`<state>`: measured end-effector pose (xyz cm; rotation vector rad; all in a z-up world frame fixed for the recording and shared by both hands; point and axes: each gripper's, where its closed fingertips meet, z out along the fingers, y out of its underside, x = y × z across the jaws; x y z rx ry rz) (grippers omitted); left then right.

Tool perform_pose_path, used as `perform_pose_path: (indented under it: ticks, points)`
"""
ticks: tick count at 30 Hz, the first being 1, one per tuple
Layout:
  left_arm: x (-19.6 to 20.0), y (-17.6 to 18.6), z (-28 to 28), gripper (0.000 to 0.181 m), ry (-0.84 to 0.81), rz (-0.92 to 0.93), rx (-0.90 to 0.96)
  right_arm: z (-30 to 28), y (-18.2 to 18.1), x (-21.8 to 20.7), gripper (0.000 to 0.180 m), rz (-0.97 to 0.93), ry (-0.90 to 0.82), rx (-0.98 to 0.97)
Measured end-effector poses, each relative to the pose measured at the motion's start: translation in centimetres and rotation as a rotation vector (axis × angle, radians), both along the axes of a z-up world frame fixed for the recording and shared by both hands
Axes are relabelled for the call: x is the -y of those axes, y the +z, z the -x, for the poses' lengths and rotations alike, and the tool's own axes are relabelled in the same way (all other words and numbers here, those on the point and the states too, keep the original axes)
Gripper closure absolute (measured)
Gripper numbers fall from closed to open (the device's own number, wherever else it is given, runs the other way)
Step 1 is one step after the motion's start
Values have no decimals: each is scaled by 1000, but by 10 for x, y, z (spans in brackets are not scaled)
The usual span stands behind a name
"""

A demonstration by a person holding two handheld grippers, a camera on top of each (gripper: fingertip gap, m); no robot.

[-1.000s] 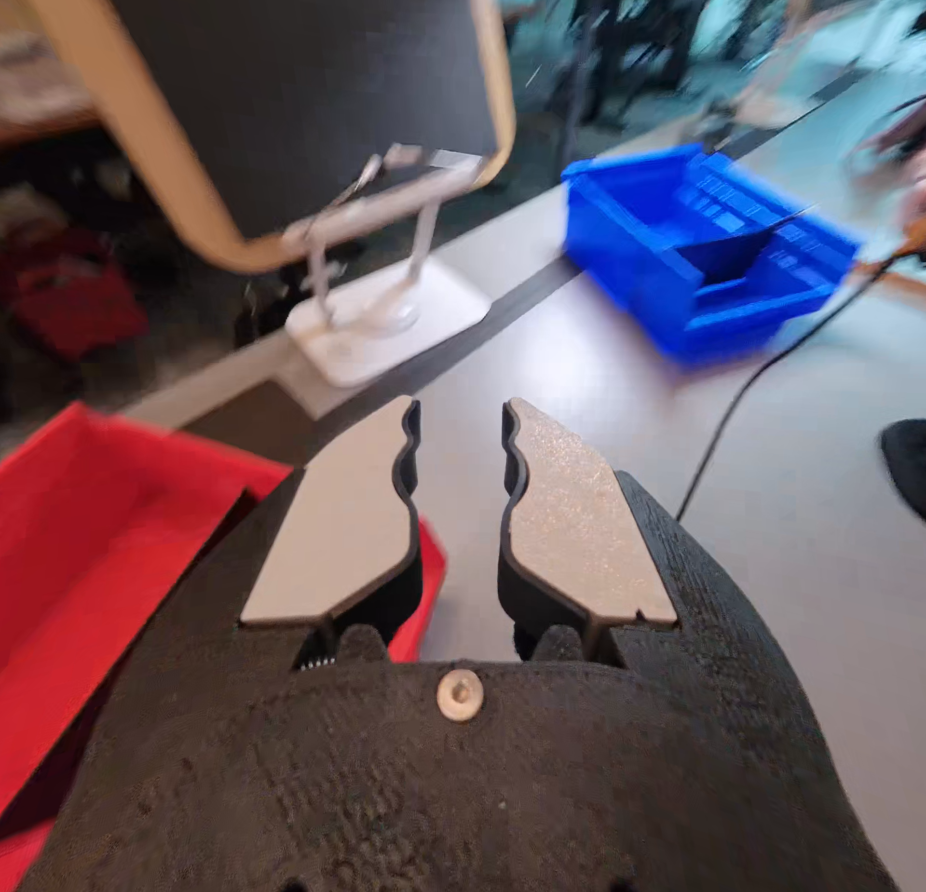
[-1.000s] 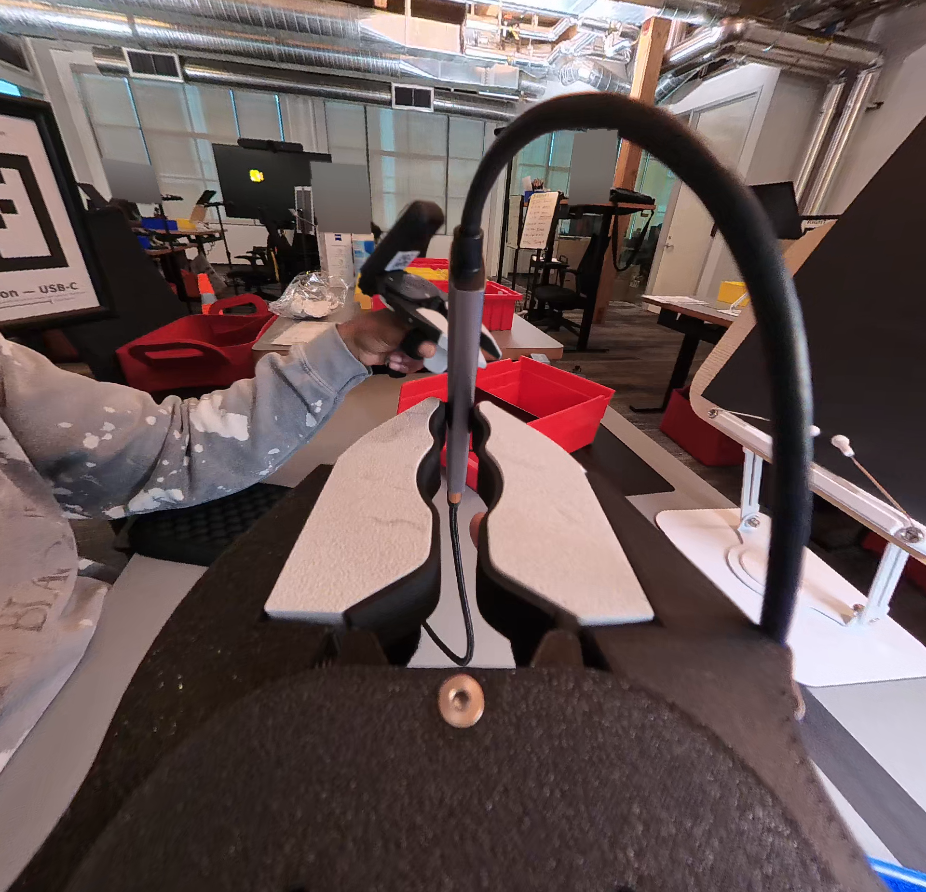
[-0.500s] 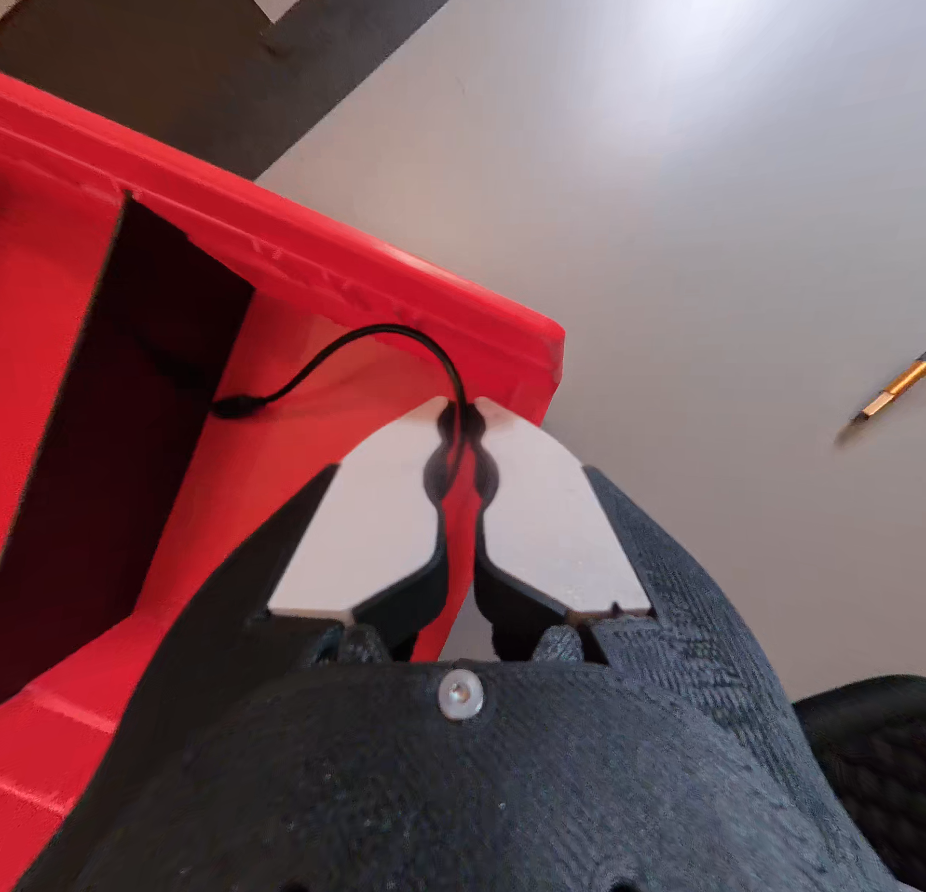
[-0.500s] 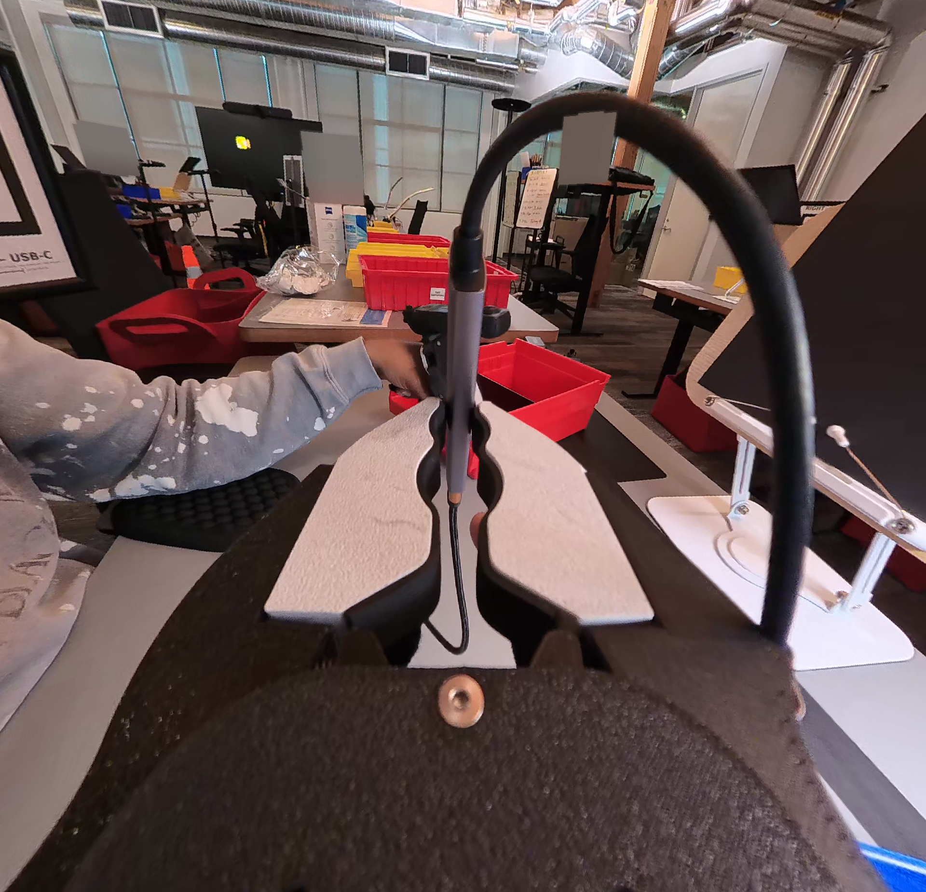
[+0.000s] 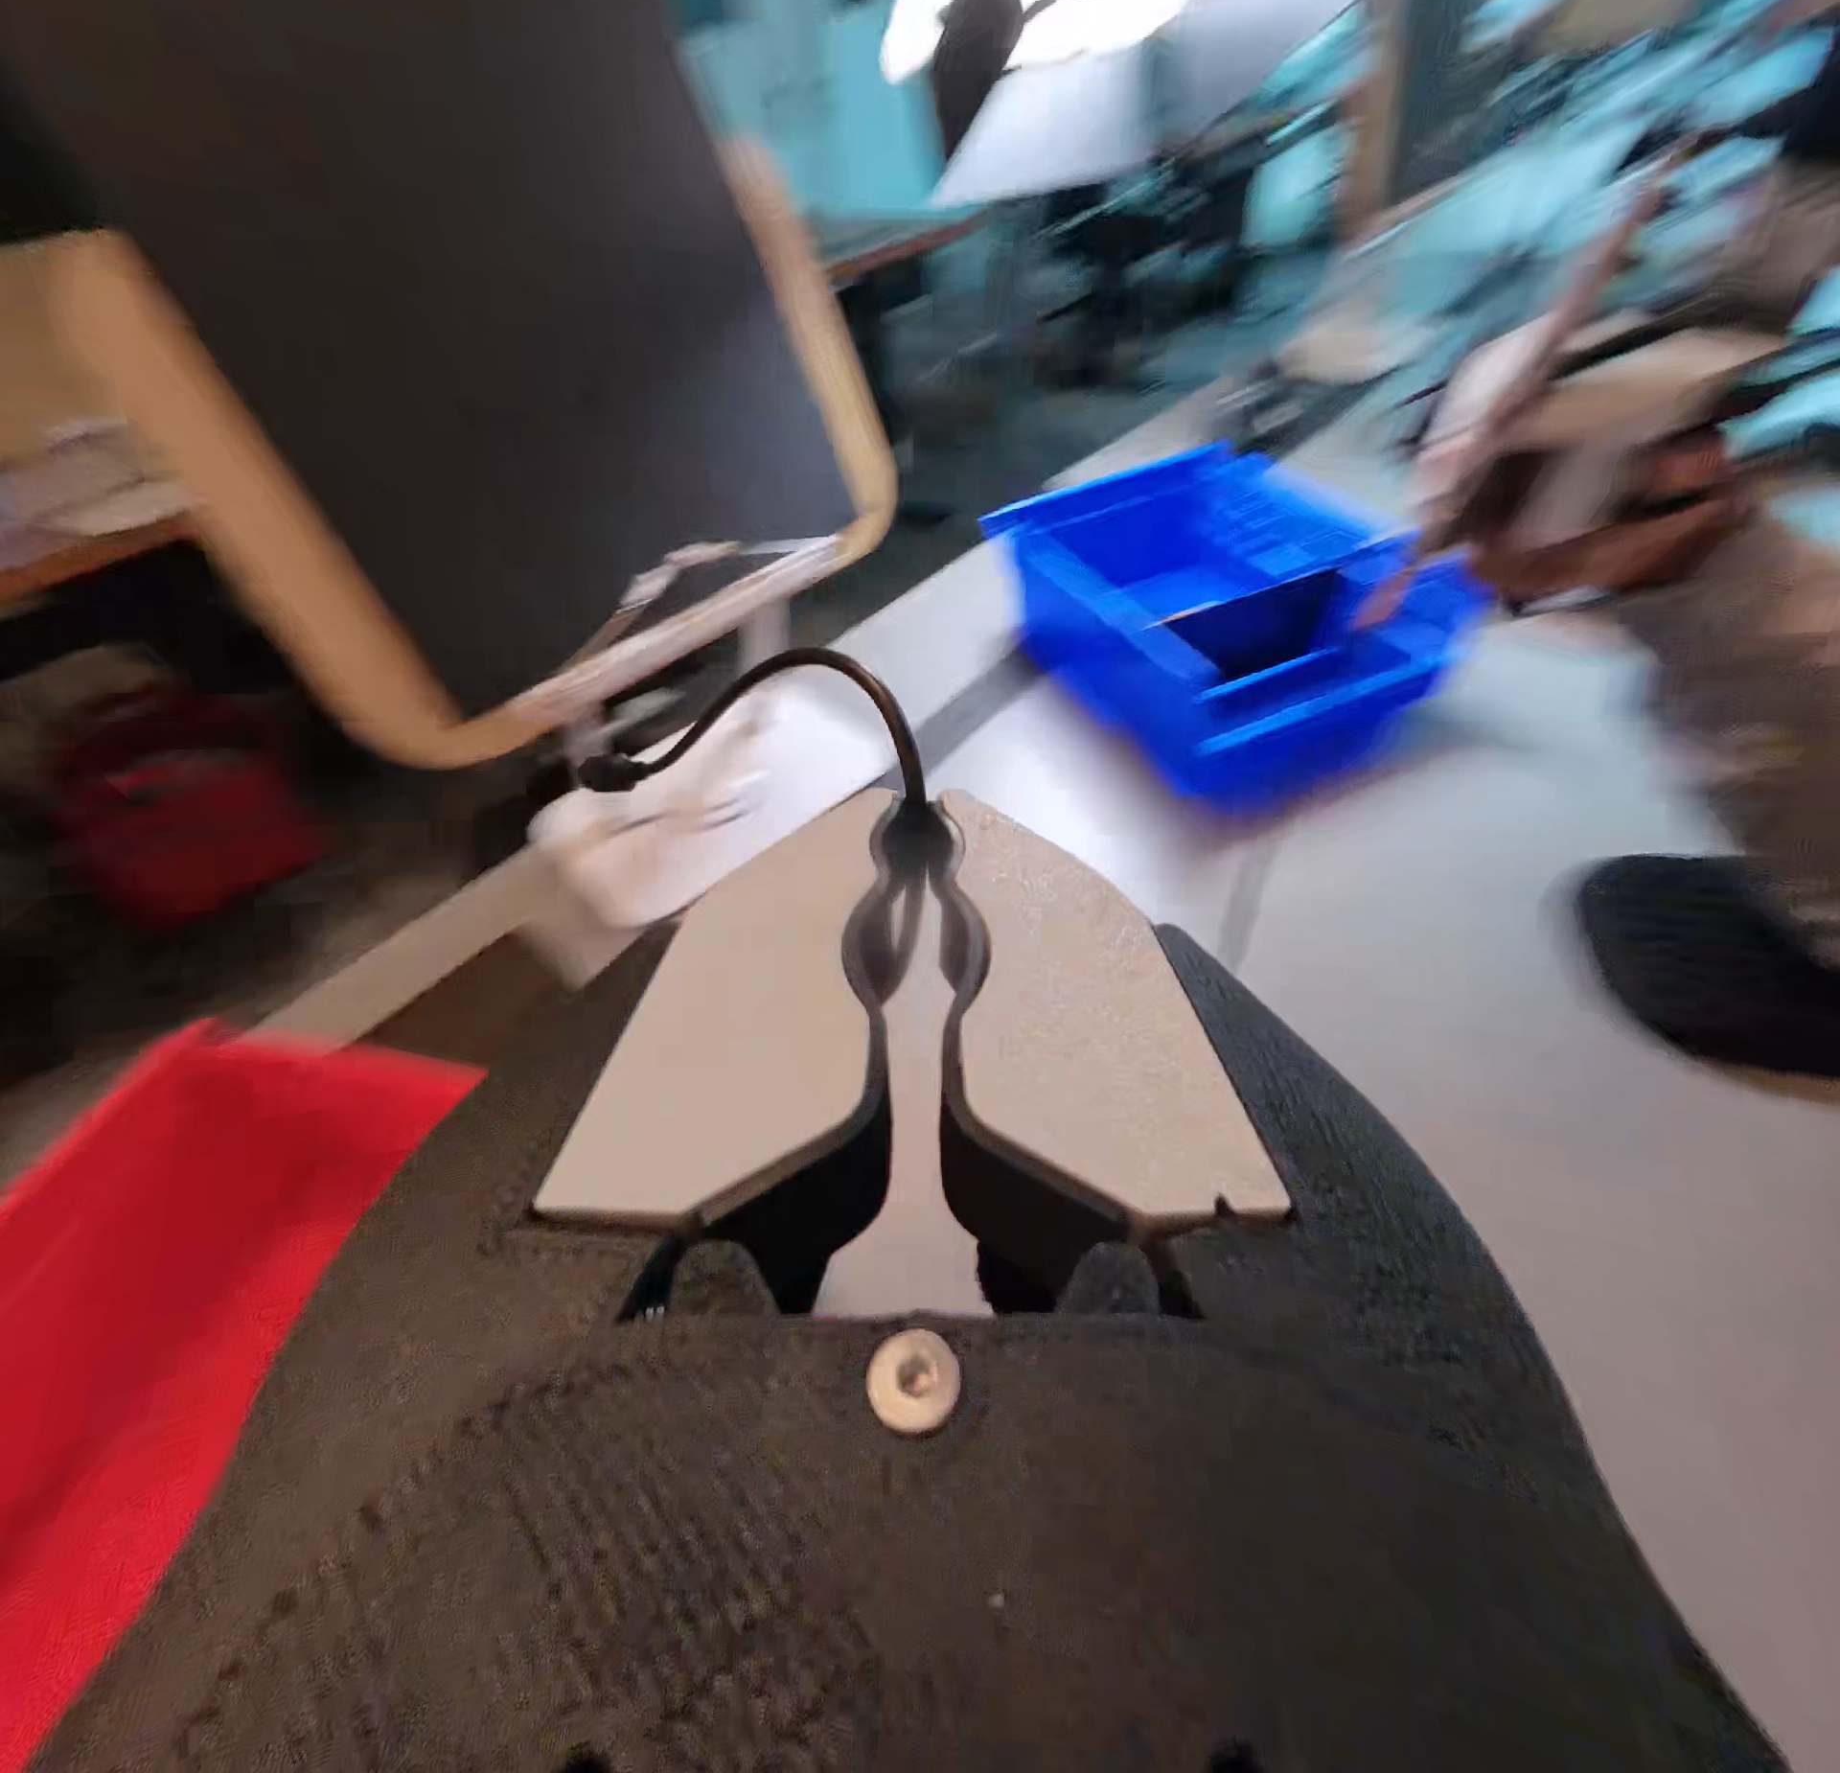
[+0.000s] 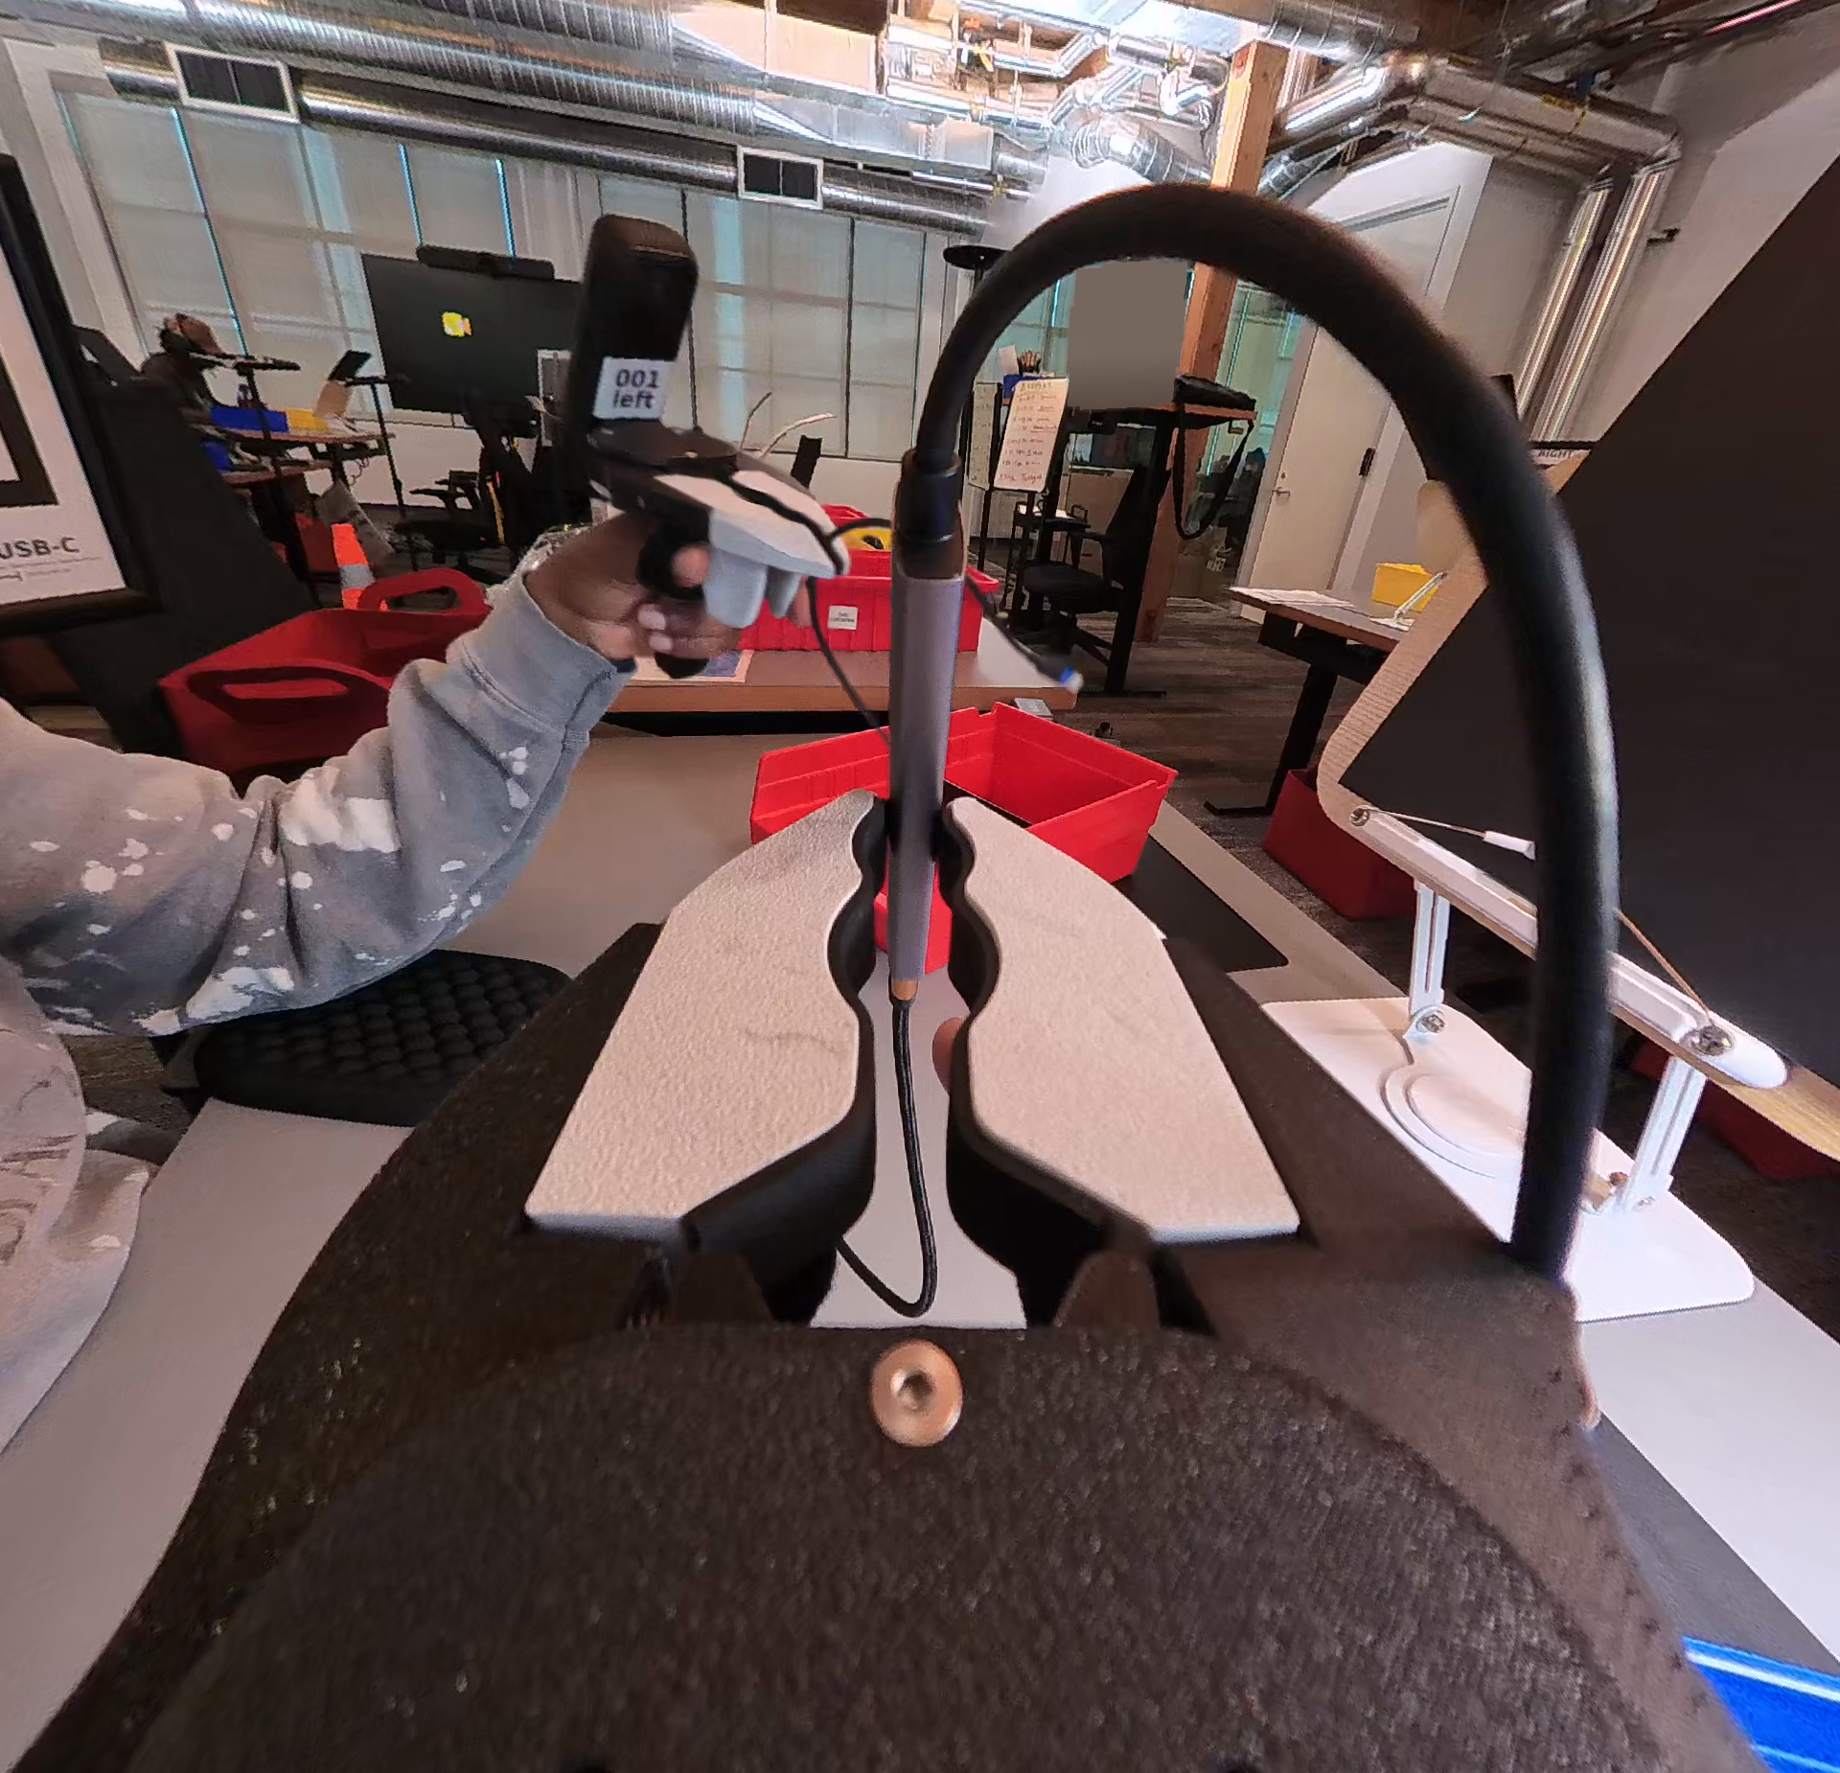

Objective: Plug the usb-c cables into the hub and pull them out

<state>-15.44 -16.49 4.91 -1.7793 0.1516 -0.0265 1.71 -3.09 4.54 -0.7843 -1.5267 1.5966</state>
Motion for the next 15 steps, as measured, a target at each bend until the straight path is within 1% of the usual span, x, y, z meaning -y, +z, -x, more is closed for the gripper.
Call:
perform_pose_path:
  ticks: [1, 3, 5, 6, 9, 11, 13, 15]
  points:
    - [-4, 2, -17, 177, -108, -22, 81, 0, 0, 0, 171, -2, 0, 1]
    - [-17, -6, -42, 177, -273, -9, 239, -1, 0, 0, 171, -5, -3, 1]
    - [-36, -31, -59, 177, -392, 71, 365, -1, 0, -2, 171, -13, -13, 7]
    - [-48, -50, -64, 177, -417, 126, 419, -2, -1, -4, 171, -19, -21, 12]
    - [-79, -121, -71, 177, -430, 353, 552, -3, -3, -11, 171, -30, -47, 28]
    - [-89, -162, -71, 177, -401, 477, 573, -4, -5, -18, 171, -43, -72, 37]
    - [-90, -186, -69, 177, -374, 556, 551, -7, -4, -25, 171, -43, -93, 33]
    - [-83, -201, -68, 177, -369, 638, 495, -9, -2, -34, 171, -31, -113, 25]
